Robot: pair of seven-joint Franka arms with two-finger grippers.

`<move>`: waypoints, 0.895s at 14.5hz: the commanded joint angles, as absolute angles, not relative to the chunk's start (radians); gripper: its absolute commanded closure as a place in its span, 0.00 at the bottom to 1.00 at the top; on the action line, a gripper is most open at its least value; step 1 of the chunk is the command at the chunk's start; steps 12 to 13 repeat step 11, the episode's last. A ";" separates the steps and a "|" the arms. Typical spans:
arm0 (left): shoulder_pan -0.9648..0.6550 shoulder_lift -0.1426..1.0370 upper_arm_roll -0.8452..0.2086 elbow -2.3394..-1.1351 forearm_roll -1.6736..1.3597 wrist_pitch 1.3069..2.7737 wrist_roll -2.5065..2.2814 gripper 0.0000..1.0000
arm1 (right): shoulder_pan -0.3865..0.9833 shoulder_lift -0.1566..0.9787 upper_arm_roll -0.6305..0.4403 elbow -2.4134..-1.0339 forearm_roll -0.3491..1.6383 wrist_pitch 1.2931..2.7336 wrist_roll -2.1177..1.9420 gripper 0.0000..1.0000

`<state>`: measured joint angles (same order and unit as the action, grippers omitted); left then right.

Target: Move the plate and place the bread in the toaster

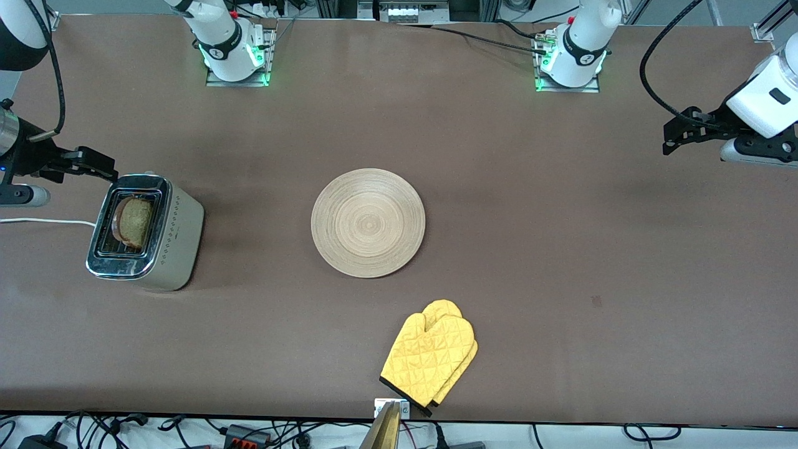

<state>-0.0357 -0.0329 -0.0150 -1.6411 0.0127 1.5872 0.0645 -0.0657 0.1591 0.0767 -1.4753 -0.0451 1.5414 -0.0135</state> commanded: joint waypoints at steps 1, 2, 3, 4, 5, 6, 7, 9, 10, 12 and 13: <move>-0.035 -0.020 -0.015 -1.605 0.002 1.560 0.063 0.00 | -0.081 0.141 0.071 -1.466 -0.034 1.502 -0.028 0.00; -0.035 -0.020 -0.015 -1.605 0.002 1.560 0.063 0.00 | -0.081 0.141 0.066 -1.456 -0.032 1.502 -0.032 0.00; -0.037 -0.020 -0.015 -1.605 0.002 1.560 0.063 0.00 | -0.081 0.141 0.069 -1.438 -0.029 1.502 -0.032 0.00; -0.034 -0.020 -0.015 -1.605 0.002 1.560 0.064 0.00 | -0.081 0.141 0.069 -1.433 -0.026 1.502 -0.028 0.00; -0.034 -0.018 -0.015 -1.603 0.000 1.560 0.064 0.00 | -0.080 0.141 0.071 -1.433 -0.025 1.502 -0.026 0.00; -0.037 -0.020 -0.014 -1.603 0.002 1.562 0.063 0.00 | -0.080 0.141 0.071 -1.433 -0.025 1.502 -0.026 0.00; -0.040 -0.020 -0.015 -1.603 0.000 1.560 0.061 0.00 | -0.080 0.141 0.071 -1.433 -0.025 1.502 -0.028 0.00; -0.043 -0.020 -0.015 -1.603 0.000 1.559 0.060 0.00 | -0.080 0.141 0.071 -1.431 -0.025 1.502 -0.026 0.00; -0.041 -0.020 -0.015 -1.603 0.000 1.559 0.061 0.00 | -0.080 0.141 0.071 -1.431 -0.025 1.502 -0.026 0.00; -0.041 -0.020 -0.015 -1.603 0.000 1.559 0.061 0.00 | -0.080 0.141 0.069 -1.433 -0.025 1.502 -0.031 0.00; -0.041 -0.020 -0.015 -1.603 0.000 1.559 0.061 0.00 | -0.080 0.141 0.069 -1.433 -0.025 1.502 -0.031 0.00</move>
